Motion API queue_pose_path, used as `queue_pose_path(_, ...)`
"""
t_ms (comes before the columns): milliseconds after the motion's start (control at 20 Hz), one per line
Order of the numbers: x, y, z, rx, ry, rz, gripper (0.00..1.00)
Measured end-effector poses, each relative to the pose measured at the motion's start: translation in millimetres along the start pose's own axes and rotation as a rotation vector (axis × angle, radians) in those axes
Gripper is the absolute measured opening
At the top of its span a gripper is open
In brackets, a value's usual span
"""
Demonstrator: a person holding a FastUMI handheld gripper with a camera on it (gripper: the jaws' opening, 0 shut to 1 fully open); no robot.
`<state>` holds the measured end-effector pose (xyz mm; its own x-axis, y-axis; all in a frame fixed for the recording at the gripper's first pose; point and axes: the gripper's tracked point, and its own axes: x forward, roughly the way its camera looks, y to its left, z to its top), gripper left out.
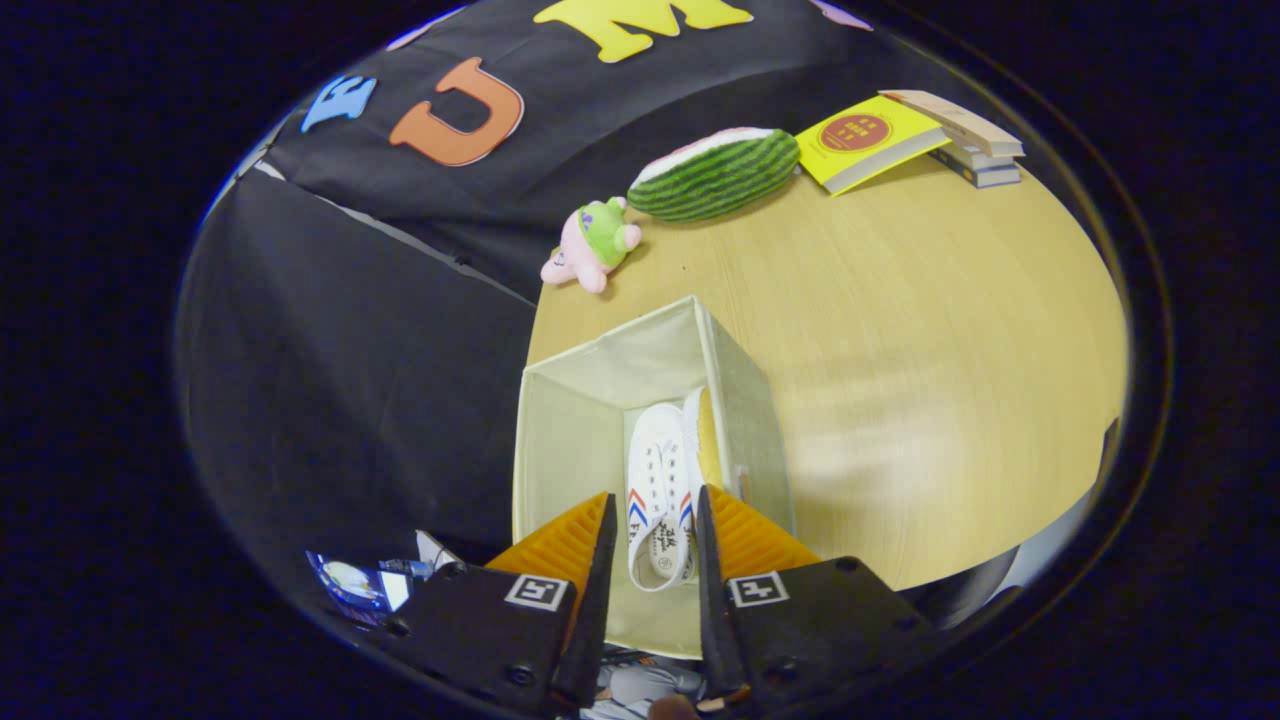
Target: Open the storage box then place both shoes into the box .Put the left shoe in first, then the right shoe, with the right side of both shoes facing outward in a uniform manner.
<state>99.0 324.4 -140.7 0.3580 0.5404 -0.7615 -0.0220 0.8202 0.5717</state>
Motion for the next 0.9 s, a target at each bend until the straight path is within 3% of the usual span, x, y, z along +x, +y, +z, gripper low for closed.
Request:
queue_pose_path(100, -8.4, -0.3, 2.1, -0.051, -0.037, -0.012, 0.62)
queue_pose_path(300, -30.7, -0.9, 18.0, -0.158, -0.173, -0.03, 0.79)
queue_pose_path(850, -158.1, -44.8, 88.6, -0.316, -0.684, -0.142, 0.83)
queue_pose_path(900, -174.1, -47.5, 94.0, -0.339, -0.737, -0.156, 0.89)
